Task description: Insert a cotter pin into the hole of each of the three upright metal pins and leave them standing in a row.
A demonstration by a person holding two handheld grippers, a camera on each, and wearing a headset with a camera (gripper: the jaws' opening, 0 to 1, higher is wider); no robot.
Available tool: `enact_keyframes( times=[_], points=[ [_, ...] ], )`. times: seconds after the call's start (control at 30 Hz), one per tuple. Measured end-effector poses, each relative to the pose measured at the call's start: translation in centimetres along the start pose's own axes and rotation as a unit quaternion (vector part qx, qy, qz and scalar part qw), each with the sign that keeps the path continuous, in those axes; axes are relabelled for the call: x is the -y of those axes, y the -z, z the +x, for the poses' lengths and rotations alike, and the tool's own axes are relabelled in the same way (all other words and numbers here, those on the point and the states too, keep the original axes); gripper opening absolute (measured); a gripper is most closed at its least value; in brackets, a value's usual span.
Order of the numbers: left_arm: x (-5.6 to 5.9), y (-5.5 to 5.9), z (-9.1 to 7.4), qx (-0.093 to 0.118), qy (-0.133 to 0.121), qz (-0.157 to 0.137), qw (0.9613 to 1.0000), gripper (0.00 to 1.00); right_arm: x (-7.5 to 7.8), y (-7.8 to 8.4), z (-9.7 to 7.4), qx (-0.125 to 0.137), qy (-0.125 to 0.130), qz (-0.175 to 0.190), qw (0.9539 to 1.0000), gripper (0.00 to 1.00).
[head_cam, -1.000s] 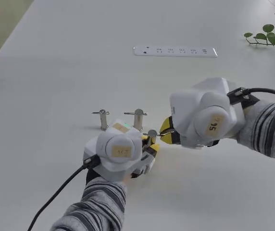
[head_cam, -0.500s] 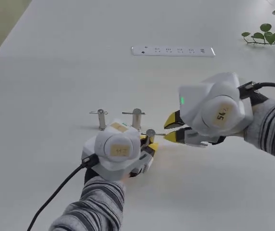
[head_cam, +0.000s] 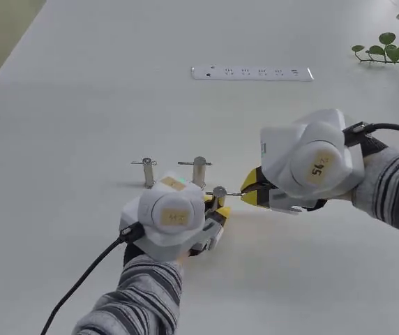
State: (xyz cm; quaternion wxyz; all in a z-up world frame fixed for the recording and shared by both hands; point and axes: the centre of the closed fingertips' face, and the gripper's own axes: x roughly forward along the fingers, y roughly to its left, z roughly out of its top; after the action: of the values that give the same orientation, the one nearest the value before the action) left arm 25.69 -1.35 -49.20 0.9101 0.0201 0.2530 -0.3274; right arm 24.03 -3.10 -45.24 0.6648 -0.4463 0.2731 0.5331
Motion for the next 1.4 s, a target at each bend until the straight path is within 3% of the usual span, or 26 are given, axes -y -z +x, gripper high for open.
enact_keyframes(
  times=[0.9, 1.07, 1.23, 1.4],
  points=[
    [0.0, 0.0, 0.0, -0.002, 0.001, -0.005, 1.0, 0.11, 0.0, -1.2, 0.5, 0.015, -0.004, 0.008, 0.9999, 0.0],
    [0.0, 0.1, -0.1, -0.006, 0.001, 0.006, 1.0, 0.12, 0.0, -1.3, 0.5, 0.018, -0.004, 0.013, 0.9997, 0.01],
    [-0.3, 0.8, -0.6, -0.019, 0.001, 0.012, 0.9998, 0.19, 0.5, -1.8, 0.4, 0.031, 0.001, 0.026, 0.9992, 0.1],
    [-0.4, 0.7, -1.3, -0.019, 0.01, 0.017, 0.9996, 0.29, 0.2, -2.6, 0.5, 0.051, -0.02, 0.062, 0.9966, 0.14]
  ],
)
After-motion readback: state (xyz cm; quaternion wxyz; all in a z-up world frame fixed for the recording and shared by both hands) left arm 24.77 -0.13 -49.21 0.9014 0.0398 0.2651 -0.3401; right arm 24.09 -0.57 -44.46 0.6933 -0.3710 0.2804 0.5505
